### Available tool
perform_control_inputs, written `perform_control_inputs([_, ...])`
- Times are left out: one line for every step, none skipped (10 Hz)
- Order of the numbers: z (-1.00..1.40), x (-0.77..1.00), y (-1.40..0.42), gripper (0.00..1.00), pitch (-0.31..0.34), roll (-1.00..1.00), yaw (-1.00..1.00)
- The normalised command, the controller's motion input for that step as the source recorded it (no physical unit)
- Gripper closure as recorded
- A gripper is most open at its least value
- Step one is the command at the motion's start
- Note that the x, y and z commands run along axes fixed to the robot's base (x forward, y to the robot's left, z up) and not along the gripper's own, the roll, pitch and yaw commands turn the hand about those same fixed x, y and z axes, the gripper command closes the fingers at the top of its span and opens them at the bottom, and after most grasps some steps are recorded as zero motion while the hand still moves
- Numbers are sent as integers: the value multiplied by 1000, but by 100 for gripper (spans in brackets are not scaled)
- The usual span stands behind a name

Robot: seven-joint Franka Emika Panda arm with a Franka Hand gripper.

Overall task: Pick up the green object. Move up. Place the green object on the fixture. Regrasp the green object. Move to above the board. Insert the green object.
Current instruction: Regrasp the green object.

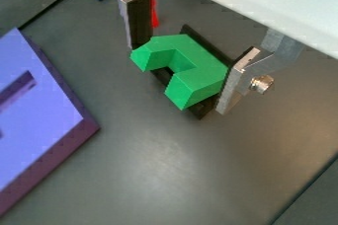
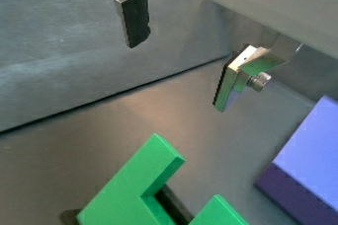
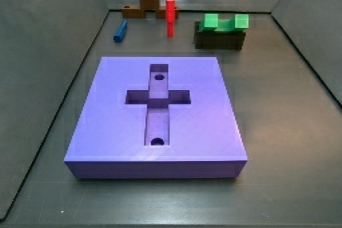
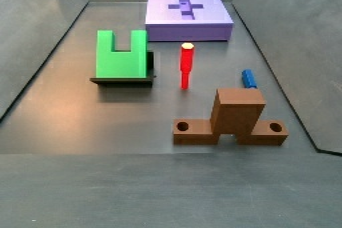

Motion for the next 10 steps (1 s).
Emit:
perform_control_inputs([-603,0,-226,0,0,731,149])
perform_control_inputs([-506,243,0,0,0,809,0])
perform_control_inputs([-611,286,0,0,0,689,0])
perform_control_inputs([-411,389,0,0,0,886,-14])
perform_control_inputs([0,211,0,0,0,1000,-126])
perform_control_inputs([0,46,9,0,0,1000,-126])
perform_control_inputs([29,71,0,0,131,1000,-9])
perform_control_inputs([37,20,-123,0,191,1000,0])
perform_control_inputs([77,0,-154,0,229,1000,54])
perform_control_inputs([63,0,-194,0,240,1000,94])
